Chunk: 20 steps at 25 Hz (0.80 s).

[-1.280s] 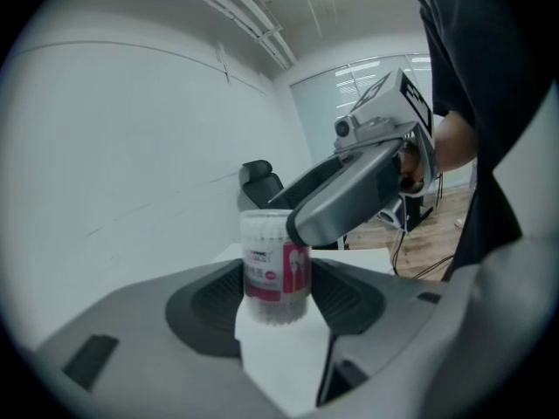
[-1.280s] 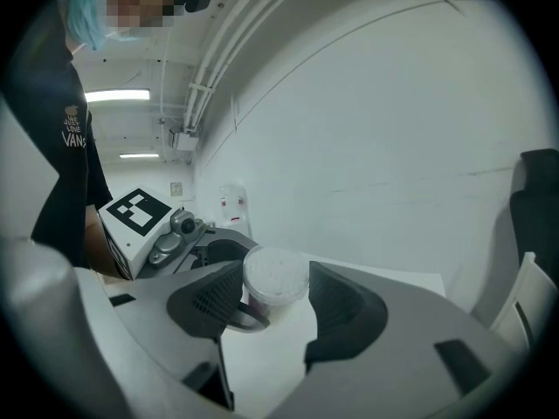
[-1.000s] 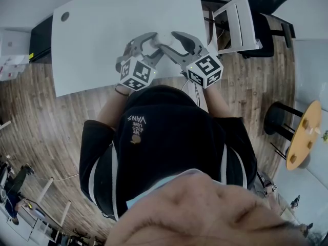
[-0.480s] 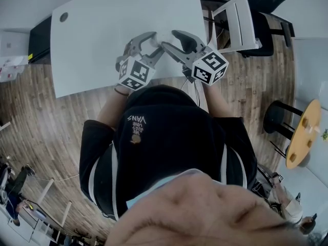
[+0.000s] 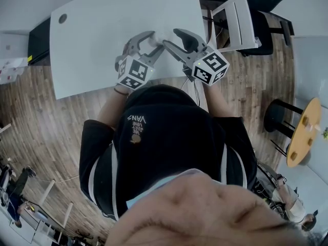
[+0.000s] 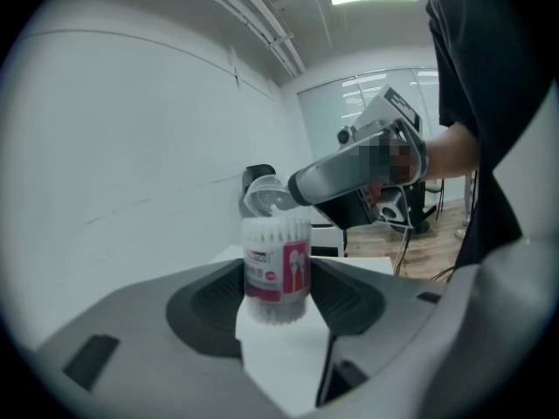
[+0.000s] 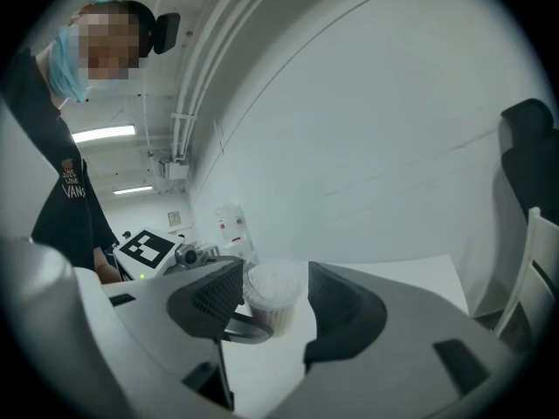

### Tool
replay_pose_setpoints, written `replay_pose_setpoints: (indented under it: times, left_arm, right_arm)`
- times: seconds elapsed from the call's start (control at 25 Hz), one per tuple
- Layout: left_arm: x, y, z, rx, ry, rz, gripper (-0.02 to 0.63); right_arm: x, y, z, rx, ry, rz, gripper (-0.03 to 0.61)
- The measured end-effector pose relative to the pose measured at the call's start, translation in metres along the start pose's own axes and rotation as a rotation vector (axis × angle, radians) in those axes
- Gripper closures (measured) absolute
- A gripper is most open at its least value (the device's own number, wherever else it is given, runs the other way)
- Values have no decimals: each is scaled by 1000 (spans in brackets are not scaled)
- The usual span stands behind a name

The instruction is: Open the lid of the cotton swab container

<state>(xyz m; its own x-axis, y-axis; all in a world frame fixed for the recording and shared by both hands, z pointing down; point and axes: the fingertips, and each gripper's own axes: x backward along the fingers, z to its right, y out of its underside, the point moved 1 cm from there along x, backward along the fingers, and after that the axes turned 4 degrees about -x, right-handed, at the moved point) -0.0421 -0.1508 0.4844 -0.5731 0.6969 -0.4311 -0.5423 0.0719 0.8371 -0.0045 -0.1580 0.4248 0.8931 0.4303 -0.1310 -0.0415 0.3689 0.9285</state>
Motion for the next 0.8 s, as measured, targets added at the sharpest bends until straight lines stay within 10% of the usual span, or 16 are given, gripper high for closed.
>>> replay_pose_setpoints:
  times: [0.8]
  left_arm:
    - [6,3,-15,78,-22,21,371]
  right_arm:
    - [17,-12,29,20,125,44,347]
